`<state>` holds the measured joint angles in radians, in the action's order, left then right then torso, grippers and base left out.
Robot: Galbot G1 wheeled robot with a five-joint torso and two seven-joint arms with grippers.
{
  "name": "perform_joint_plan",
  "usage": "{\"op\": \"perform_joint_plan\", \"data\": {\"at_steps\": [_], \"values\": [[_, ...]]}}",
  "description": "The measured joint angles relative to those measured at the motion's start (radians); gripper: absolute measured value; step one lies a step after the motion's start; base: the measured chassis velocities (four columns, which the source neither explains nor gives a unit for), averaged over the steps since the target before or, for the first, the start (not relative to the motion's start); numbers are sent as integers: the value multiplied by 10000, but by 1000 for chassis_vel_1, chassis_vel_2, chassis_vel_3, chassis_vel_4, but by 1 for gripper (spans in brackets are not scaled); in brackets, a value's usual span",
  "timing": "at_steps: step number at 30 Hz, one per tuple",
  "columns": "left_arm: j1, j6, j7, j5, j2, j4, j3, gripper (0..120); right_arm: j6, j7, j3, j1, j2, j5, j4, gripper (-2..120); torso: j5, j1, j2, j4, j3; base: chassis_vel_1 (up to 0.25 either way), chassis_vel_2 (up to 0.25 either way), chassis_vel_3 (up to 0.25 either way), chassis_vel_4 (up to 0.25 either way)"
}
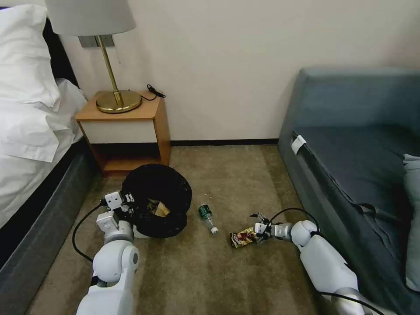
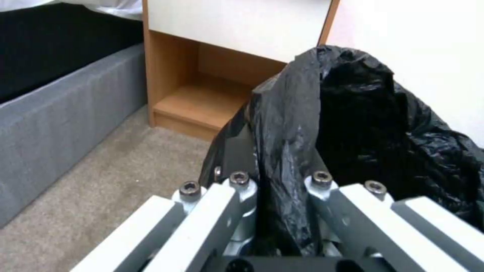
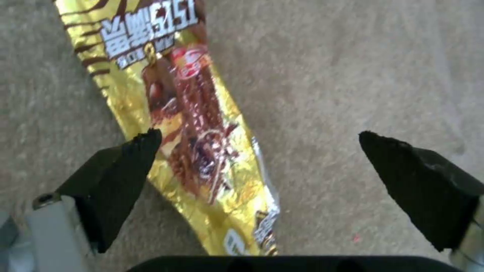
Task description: Pick up the trash bin, then pick up the garbage on the floor and place it into the trash bin.
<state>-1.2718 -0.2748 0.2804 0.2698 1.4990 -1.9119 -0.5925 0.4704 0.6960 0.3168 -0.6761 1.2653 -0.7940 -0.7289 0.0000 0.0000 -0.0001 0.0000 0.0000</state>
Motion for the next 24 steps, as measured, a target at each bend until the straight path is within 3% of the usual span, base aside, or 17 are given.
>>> {"op": "perform_joint_plan", "data": {"at_steps": [11,18,22,24], "values": [[-36,14,16,-74,69,-47,25,5,218,379,71,299,32,-529,801,100,1,0,0,0,0,0,0,0,0],[-123,14,26,-74,70,-202,32,5,125,-176,99,617,160,-345,1736,100,-13,-1,4,-7,-1,0,0,0,0],[-183,25,25,-74,72,-242,31,5,-57,-522,117,769,266,-132,2084,100,1,-1,4,-3,-2,0,0,0,0],[-275,59,34,-73,86,-266,6,5,-249,-874,125,838,359,-75,2344,99,-16,-1,6,-5,-3,0,0,0,0]]}}
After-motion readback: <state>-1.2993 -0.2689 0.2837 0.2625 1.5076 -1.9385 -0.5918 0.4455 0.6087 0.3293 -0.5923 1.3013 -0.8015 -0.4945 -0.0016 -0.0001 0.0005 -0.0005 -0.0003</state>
